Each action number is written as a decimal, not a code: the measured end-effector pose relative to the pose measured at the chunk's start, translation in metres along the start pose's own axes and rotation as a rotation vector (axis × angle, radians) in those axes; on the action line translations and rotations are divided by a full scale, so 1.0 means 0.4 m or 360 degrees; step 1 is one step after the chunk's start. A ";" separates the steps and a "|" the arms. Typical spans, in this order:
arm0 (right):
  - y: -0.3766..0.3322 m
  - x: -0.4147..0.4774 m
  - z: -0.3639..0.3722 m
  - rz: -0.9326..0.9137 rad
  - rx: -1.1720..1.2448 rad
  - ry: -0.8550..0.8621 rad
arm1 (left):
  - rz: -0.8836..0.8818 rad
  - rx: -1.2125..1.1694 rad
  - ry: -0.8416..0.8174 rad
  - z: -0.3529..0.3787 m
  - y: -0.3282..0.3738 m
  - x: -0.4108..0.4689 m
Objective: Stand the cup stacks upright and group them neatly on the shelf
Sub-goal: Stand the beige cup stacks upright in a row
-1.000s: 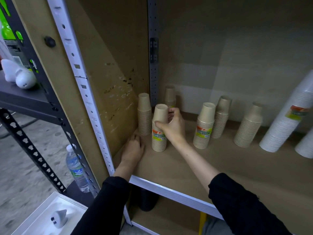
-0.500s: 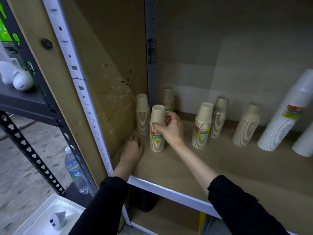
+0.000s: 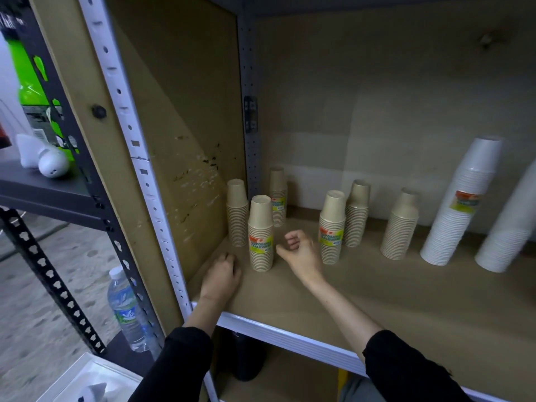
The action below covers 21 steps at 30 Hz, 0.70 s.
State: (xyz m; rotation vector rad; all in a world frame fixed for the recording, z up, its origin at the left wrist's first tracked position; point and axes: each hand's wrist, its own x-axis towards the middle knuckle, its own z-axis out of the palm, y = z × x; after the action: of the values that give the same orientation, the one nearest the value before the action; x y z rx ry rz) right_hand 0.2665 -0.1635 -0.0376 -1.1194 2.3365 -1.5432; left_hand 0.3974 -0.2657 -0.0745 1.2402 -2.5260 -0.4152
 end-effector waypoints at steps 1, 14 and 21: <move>0.005 -0.005 -0.004 0.0000 -0.0025 -0.0006 | 0.0001 0.0000 -0.0008 -0.004 0.003 -0.007; 0.004 -0.024 -0.047 -0.0111 -0.0090 0.0072 | 0.0114 0.0006 0.0236 -0.122 0.037 -0.021; -0.024 0.000 -0.102 -0.0221 -0.0103 0.0168 | 0.0197 -0.0013 0.0354 -0.186 0.055 0.011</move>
State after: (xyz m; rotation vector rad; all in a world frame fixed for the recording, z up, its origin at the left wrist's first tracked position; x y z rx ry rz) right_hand 0.2519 -0.1351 -0.0102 -1.2700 2.4396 -1.6208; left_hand 0.4077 -0.2659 0.0027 1.0562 -2.3920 -0.2440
